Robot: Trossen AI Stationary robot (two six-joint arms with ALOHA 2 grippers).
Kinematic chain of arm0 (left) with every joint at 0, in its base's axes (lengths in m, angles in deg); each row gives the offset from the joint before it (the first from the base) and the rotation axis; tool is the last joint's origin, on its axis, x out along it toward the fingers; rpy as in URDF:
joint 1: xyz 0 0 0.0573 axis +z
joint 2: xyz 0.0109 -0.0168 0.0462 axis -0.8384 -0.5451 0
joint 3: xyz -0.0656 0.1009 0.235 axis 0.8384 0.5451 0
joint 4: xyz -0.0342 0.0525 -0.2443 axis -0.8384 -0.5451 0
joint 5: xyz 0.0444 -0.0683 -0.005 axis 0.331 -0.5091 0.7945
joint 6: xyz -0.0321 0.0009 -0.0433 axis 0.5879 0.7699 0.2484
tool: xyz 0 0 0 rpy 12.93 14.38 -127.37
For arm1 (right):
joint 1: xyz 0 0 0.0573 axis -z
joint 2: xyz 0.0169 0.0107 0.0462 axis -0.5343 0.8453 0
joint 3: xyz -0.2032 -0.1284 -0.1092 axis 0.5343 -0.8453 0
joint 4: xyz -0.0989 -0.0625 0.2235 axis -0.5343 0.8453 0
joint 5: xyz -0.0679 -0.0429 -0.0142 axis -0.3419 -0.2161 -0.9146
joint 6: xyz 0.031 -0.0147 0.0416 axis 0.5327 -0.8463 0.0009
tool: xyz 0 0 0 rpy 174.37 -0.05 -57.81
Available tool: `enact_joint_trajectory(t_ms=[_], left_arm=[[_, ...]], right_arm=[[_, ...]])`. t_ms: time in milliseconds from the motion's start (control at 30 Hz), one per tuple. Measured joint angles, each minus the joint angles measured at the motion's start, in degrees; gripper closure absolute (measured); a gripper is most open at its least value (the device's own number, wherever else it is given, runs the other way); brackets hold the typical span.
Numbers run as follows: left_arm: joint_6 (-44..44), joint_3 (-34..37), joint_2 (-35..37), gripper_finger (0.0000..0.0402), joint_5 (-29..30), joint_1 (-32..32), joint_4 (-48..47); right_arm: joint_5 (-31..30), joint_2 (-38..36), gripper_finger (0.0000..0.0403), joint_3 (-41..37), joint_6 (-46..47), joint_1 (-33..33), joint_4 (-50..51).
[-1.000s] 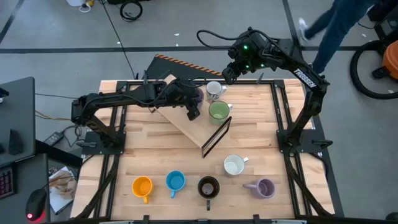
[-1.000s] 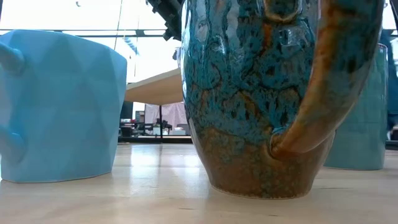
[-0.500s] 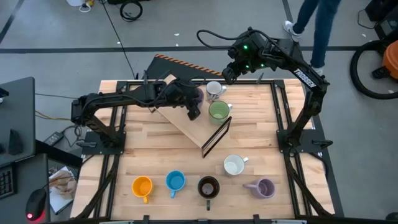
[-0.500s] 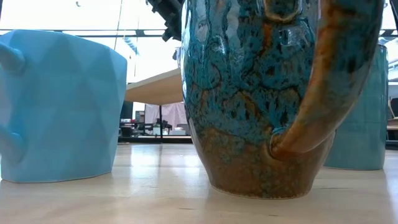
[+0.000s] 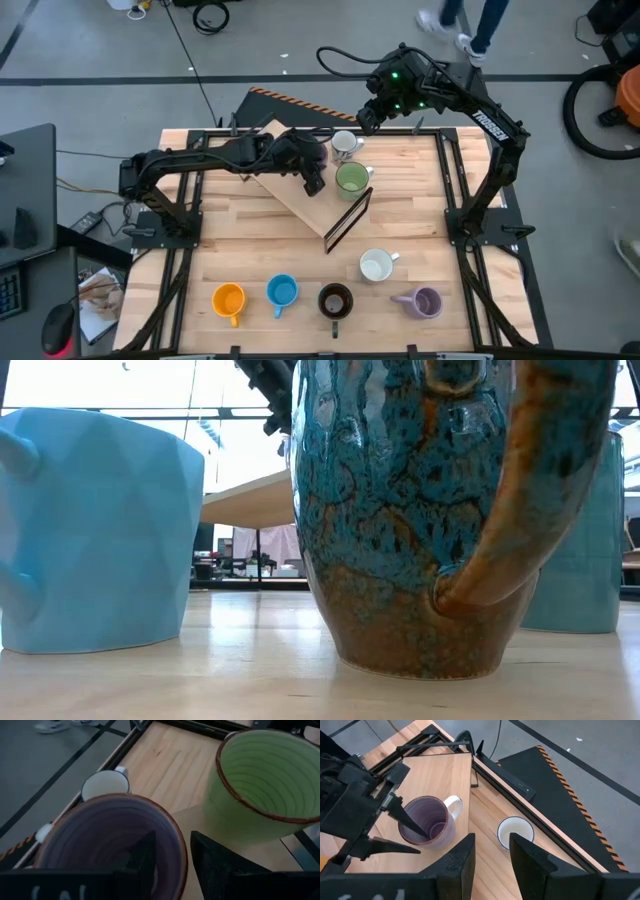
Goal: Place coffee mugs
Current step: Put the top violet mug on the shelf
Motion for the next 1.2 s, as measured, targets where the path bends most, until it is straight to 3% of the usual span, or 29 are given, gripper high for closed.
enact_joint_trajectory(t_ms=[267, 600, 867, 1000, 1200], left_arm=[[-3.07, -0.02, -0.25, 0.0283, 1.22, 0.07, -3.18], [-9.03, 0.0, -0.26, 0.0373, -1.18, 0.07, -4.0], [-16.53, 0.0, 3.2, 0.0373, -4.19, 2.09, -11.34], [-24.29, 0.0, 6.25, 0.0373, -9.45, 4.44, -15.44], [-34.3, 0.0, 8.45, 0.0373, -10.7, 8.65, -22.53]], right_arm=[[0.02, 0.0, 0.0276, 0.0, -0.4, -0.02, 0.0], [0.02, 0.0, 0.0276, 0.0, -1.4, 0.0, 0.33], [0.04, 0.0, 0.0276, 0.0, -2.68, 0.02, 1.64], [0.05, 0.0, 0.0276, 0.0, -3.6, 0.02, 1.72], [1.67, 0.0, 0.0276, 0.0, -4.5, 0.02, 1.77]])
